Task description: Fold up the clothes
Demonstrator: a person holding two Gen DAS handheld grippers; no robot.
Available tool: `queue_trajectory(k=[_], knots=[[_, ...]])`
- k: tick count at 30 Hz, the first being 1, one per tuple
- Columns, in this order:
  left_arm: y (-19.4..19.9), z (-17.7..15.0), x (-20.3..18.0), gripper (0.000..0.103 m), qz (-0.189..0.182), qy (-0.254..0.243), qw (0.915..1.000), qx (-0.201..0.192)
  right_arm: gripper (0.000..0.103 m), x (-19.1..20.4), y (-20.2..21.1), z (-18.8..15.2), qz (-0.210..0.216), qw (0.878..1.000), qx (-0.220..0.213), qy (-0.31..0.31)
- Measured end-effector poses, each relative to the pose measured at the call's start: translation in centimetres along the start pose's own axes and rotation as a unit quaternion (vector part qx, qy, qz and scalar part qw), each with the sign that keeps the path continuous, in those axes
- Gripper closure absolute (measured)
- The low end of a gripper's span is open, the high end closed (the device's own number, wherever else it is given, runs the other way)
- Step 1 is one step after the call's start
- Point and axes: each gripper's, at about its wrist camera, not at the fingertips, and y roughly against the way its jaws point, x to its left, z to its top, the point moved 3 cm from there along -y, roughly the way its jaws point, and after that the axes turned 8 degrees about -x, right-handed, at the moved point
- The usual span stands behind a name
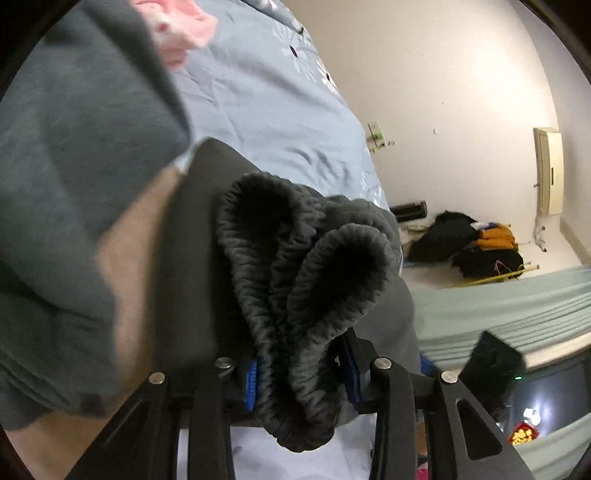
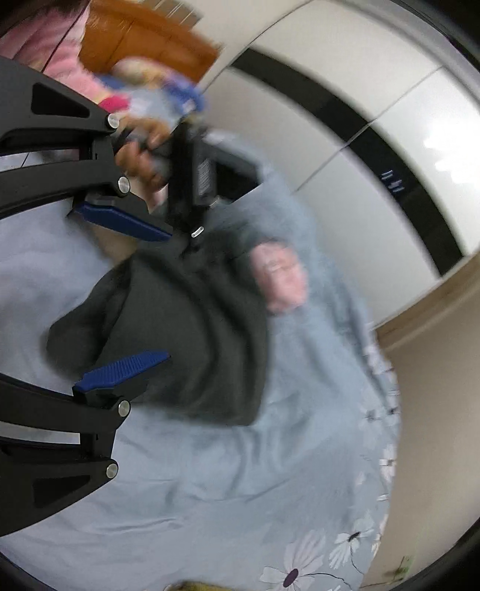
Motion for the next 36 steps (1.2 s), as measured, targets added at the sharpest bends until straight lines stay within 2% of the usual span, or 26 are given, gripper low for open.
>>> queue_trajectory(k=[3,6,8,9,11,14,15,16,17,20,22,24,28,30,31,32,36], knots=[[-0.1,0.6,0.7,0.061,0.021,0.003,0.9997,0.010,0.039,0.8,-1.8,-0.6,-0.002,0.999,0.028,0.018],[0.5,0.8,-0.1,0.051,0.042,-0.022,0.9989,0.009,0.039,0.0,-1.5,-0.3,0.014,1.000,0.021,-0.015],[1.4,0.6,-1.0,0.038,0.059,-0.048,0.9971,0.003,0.039,-0.6,-1.2,0.0,0.024,0.999,0.015,-0.038],[1.8,0.6,-1.1,0.035,0.068,-0.058,0.9960,0.000,0.037,-0.9,-1.1,0.1,0.030,0.998,0.012,-0.050],[2.5,0.0,-1.0,0.018,0.092,-0.069,0.9934,-0.004,0.035,-1.5,-0.8,0.4,0.041,0.997,0.007,-0.073],[2.8,-0.8,0.4,0.015,0.095,-0.039,0.9947,-0.004,0.033,-2.4,-0.4,0.8,0.057,0.993,-0.002,-0.107],[2.6,-0.9,0.9,0.012,0.097,-0.025,0.9950,-0.004,0.032,-2.7,-0.2,0.9,0.062,0.991,-0.005,-0.119],[2.4,-1.0,1.4,0.005,0.098,-0.011,0.9951,-0.004,0.032,-2.9,-0.8,0.9,0.066,0.990,0.004,-0.128],[2.4,-1.1,1.7,0.003,0.099,-0.004,0.9951,-0.007,0.032,-3.1,-1.4,0.9,0.069,0.988,0.014,-0.137],[2.4,-1.1,2.2,0.002,0.086,0.008,0.9961,-0.013,0.019,-3.3,-3.1,0.7,0.079,0.984,0.038,-0.154],[2.0,-0.8,2.4,0.000,0.076,0.010,0.9969,-0.018,0.019,-3.6,-4.2,0.8,0.093,0.981,0.046,-0.167],[1.4,-0.6,2.9,0.000,0.059,0.015,0.9979,-0.023,0.013,-3.9,-5.0,1.0,0.105,0.976,0.048,-0.183],[0.5,-0.3,4.3,0.000,0.014,0.060,0.9977,-0.029,0.012,-4.3,-6.6,1.3,0.126,0.968,0.056,-0.211],[0.5,-0.3,4.1,0.000,0.007,0.066,0.9973,-0.033,0.012,-4.3,-6.9,1.5,0.127,0.967,0.053,-0.214],[0.7,-0.2,3.6,0.004,0.009,0.059,0.9976,-0.037,0.012,-4.3,-6.9,1.6,0.128,0.967,0.052,-0.216],[0.9,-0.2,3.1,0.013,0.010,0.051,0.9978,-0.041,0.013,-4.2,-6.7,1.7,0.130,0.967,0.048,-0.212],[0.5,0.2,0.2,0.023,0.016,0.009,0.9984,-0.054,0.023,-3.7,-5.6,2.3,0.139,0.970,0.033,-0.197]])
